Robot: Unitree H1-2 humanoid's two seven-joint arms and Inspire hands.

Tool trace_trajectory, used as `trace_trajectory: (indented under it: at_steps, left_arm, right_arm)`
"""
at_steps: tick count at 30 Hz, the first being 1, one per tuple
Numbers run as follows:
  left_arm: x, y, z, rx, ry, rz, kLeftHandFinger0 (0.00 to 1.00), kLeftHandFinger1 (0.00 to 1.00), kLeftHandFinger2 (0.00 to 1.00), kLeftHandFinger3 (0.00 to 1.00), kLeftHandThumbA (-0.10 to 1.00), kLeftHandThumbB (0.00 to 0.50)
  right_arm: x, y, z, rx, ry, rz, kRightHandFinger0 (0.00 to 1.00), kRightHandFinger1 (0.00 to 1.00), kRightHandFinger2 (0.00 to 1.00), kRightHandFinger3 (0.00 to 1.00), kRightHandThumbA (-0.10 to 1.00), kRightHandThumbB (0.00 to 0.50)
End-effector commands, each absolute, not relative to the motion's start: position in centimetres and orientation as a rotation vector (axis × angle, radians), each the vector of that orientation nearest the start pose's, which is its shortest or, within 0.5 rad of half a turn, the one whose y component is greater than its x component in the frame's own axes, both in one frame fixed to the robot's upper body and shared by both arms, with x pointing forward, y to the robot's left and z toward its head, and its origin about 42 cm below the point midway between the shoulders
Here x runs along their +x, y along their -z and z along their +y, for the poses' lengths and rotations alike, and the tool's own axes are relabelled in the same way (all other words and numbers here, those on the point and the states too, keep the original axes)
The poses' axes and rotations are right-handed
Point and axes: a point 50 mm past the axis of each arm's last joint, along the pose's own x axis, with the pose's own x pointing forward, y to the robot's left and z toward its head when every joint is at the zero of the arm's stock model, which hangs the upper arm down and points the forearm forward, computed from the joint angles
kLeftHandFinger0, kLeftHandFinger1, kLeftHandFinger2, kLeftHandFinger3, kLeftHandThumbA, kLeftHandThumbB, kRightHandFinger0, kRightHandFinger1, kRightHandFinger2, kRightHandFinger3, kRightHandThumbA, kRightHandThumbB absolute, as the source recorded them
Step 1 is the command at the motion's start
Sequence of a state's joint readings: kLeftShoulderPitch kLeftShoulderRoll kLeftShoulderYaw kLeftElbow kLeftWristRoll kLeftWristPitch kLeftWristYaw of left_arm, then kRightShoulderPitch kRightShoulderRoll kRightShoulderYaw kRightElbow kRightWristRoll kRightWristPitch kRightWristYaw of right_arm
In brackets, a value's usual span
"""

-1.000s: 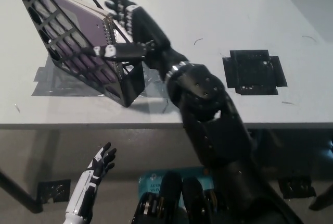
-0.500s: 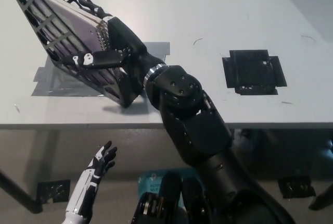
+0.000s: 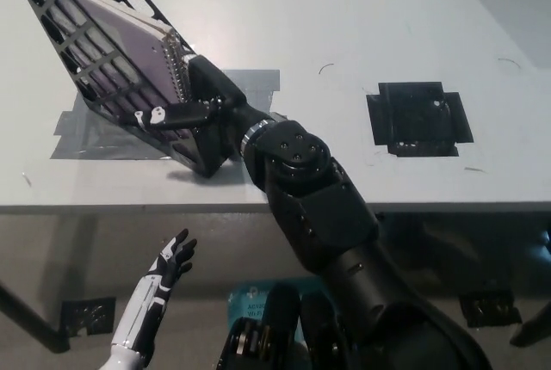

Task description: A shelf with a book inside it is placed on the center of the desk infront of the robot. The robot uses its right hand to grab the book, take it out and hand it to a person.

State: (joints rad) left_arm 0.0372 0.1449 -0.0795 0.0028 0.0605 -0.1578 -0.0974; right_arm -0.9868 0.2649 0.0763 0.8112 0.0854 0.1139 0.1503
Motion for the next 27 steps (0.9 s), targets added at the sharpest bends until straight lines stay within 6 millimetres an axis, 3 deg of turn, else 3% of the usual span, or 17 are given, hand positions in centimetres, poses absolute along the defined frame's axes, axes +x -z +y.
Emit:
trace_trajectory:
  at_steps: [1, 4, 10, 11, 12, 13, 14, 15, 16, 20, 27]
  left_arm:
    - [27.5, -10.9, 23.3, 0.23, 0.213, -0.168, 1.0, 1.0, 1.0, 1.0, 1.0, 0.313]
    - [27.6, -11.1, 23.3, 0.238, 0.211, -0.173, 1.0, 1.0, 1.0, 1.0, 1.0, 0.317]
    - [27.9, -11.3, 23.3, 0.241, 0.21, -0.178, 1.0, 1.0, 1.0, 1.0, 1.0, 0.323]
    - [27.8, -11.3, 23.3, 0.233, 0.211, -0.178, 1.0, 1.0, 1.0, 1.0, 1.0, 0.316]
    - [27.9, -11.3, 23.3, 0.233, 0.212, -0.179, 1.0, 1.0, 1.0, 1.0, 1.0, 0.309]
    - [27.9, -11.4, 23.3, 0.237, 0.212, -0.18, 1.0, 1.0, 1.0, 1.0, 1.0, 0.313]
    - [28.0, -11.4, 23.3, 0.241, 0.215, -0.181, 1.0, 1.0, 1.0, 1.0, 1.0, 0.313]
    - [28.0, -11.4, 23.3, 0.233, 0.216, -0.177, 1.0, 1.0, 1.0, 1.0, 1.0, 0.319]
    - [28.0, -11.4, 23.3, 0.225, 0.217, -0.175, 1.0, 1.0, 1.0, 1.0, 1.0, 0.315]
    - [28.2, -11.5, 23.2, 0.225, 0.215, -0.179, 1.0, 1.0, 1.0, 1.0, 1.0, 0.329]
    - [28.3, -11.6, 23.3, 0.238, 0.216, -0.18, 1.0, 1.0, 1.0, 1.0, 1.0, 0.325]
  right_arm:
    - [49.1, -30.1, 6.4, 0.12, -0.681, -0.136, 1.0, 1.0, 1.0, 1.0, 1.0, 0.342]
    - [49.2, -30.1, 6.3, 0.114, -0.678, -0.135, 1.0, 1.0, 1.0, 1.0, 1.0, 0.351]
    - [49.4, -30.4, 6.4, 0.117, -0.678, -0.146, 1.0, 1.0, 1.0, 1.0, 1.0, 0.331]
    - [49.4, -30.6, 6.3, 0.119, -0.669, -0.153, 1.0, 1.0, 1.0, 1.0, 1.0, 0.31]
    - [49.5, -30.7, 6.2, 0.117, -0.645, -0.171, 0.68, 0.78, 0.87, 0.94, 1.0, 0.257]
    - [49.6, -30.8, 6.2, 0.109, -0.629, -0.187, 0.47, 0.53, 0.6, 0.72, 1.0, 0.182]
    - [49.6, -31.0, 6.1, 0.115, -0.617, -0.196, 0.24, 0.28, 0.33, 0.45, 1.0, 0.163]
    - [49.5, -31.2, 6.1, 0.12, -0.606, -0.2, 0.02, 0.03, 0.04, 0.09, 1.0, 0.124]
    - [49.4, -31.5, 6.1, 0.127, -0.593, -0.205, 0.0, 0.01, 0.01, 0.02, 1.0, 0.085]
    - [48.9, -32.5, 6.2, 0.242, -0.571, -0.21, 0.0, 0.0, 0.0, 0.0, 1.0, 0.051]
    - [48.7, -33.0, 5.8, 0.407, -0.591, -0.177, 0.0, 0.0, 0.0, 0.0, 1.0, 0.053]
